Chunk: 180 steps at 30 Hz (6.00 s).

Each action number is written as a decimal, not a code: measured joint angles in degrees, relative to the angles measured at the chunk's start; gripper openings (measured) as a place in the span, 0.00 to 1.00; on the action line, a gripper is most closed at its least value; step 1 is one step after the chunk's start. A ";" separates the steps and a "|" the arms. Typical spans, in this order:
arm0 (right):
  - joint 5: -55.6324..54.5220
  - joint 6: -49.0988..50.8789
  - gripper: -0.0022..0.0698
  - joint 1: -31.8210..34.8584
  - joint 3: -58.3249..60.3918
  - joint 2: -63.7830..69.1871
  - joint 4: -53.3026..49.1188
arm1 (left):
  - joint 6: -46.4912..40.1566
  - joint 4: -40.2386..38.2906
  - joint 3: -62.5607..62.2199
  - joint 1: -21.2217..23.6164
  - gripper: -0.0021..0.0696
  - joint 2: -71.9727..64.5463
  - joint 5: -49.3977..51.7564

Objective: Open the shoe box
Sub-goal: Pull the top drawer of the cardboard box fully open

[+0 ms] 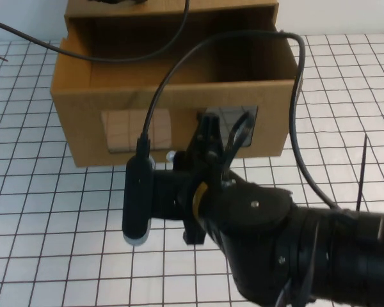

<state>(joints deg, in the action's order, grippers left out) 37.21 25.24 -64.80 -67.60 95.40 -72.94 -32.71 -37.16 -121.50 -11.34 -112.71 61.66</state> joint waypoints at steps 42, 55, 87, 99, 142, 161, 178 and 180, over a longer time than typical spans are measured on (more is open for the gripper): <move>22.35 5.25 0.02 4.72 -7.93 -17.68 15.85 | 0.20 1.39 -1.21 0.00 0.03 17.05 3.81; 21.36 -20.56 0.01 43.32 -7.97 -25.96 58.78 | -6.94 3.42 36.71 0.00 0.03 44.60 -17.67; -28.24 -32.34 0.01 54.31 55.27 -88.81 94.14 | -10.11 -2.46 119.49 0.00 0.03 112.37 -54.63; -41.09 -32.34 0.01 54.31 63.42 -88.81 97.88 | -10.11 -2.84 123.02 0.00 0.03 112.46 -60.36; -31.92 -44.01 0.01 63.46 66.96 -95.81 99.31 | -10.11 -2.84 123.02 0.00 0.03 112.46 -60.65; -16.20 -36.63 0.01 63.46 68.92 -95.89 81.82 | -10.11 -2.84 123.02 0.00 0.03 112.46 -60.65; -15.88 -36.75 0.01 63.46 68.92 -95.94 81.82 | -10.11 -2.84 123.02 0.00 0.03 112.46 -60.65; -15.88 -36.75 0.01 63.46 68.92 -95.94 81.82 | -10.11 -2.84 123.02 0.00 0.03 112.46 -60.65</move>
<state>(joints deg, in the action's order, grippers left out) 21.34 -11.51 -1.35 1.33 -0.54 8.88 -42.82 -40.00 1.52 -11.34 -0.24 1.01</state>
